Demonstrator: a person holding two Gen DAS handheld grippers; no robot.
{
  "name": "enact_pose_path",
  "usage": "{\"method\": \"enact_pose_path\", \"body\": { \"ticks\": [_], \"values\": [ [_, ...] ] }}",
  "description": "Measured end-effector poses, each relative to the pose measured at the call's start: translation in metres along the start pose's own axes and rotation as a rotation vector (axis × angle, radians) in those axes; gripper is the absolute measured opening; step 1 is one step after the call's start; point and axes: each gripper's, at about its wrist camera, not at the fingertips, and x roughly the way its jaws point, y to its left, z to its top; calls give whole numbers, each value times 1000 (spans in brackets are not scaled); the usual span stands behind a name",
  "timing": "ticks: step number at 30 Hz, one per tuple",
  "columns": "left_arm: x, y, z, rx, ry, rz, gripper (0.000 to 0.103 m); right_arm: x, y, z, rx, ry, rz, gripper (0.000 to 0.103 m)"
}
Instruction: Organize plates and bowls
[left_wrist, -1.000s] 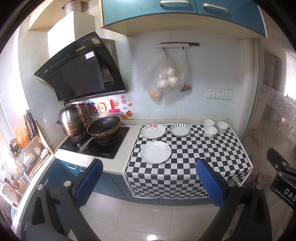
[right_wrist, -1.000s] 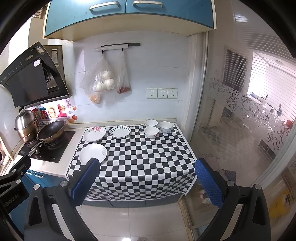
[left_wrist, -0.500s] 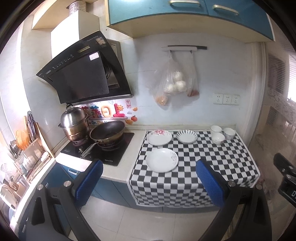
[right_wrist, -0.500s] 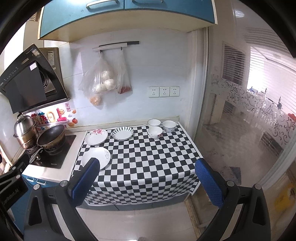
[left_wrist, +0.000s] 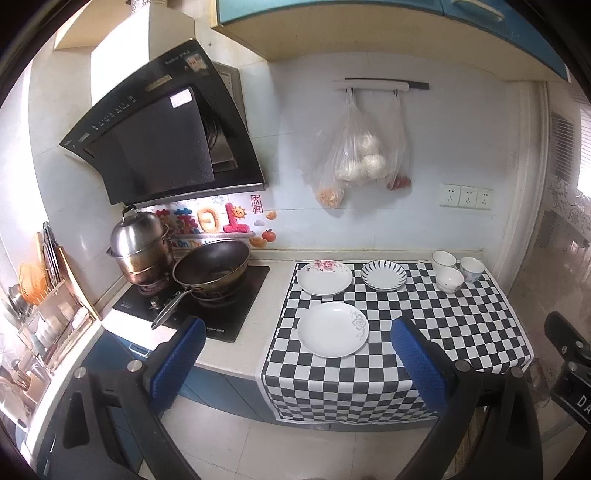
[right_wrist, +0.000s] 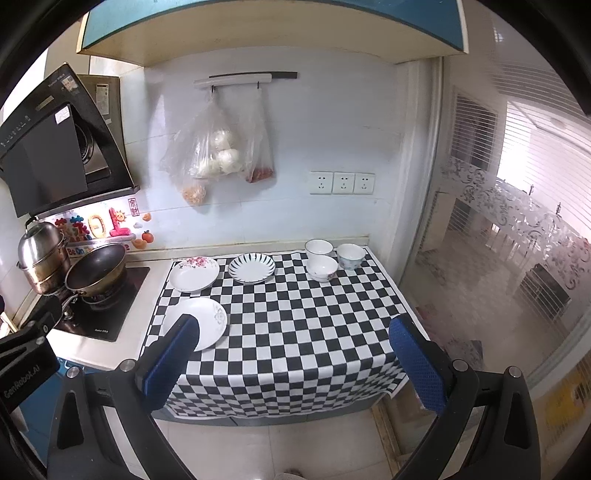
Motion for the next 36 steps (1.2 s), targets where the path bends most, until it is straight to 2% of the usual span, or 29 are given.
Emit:
{"method": "enact_pose_path", "body": {
  "ticks": [6,10,19,22,26,32,36],
  "values": [
    [50,-8,12,-6,32,24,103,68,14,16,-22,44,16,103],
    [104,-18,24,-14,58,62,103,144,27,29,-58,90,42,103],
    [275,-48,28,19,247,120,103,342,72,39,-169,267,151,103],
    [328,-52,21,33,312,150,103,400,93,33,-234,307,163,103],
    [384,-50,6,2,417,146,103,471,121,17,-309,387,158,103],
    [451,-51,-13,1,529,148,103,530,145,-12,-355,501,194,103],
    [485,-48,-27,4,597,112,103,551,158,-28,-352,552,210,103]
  ]
}}
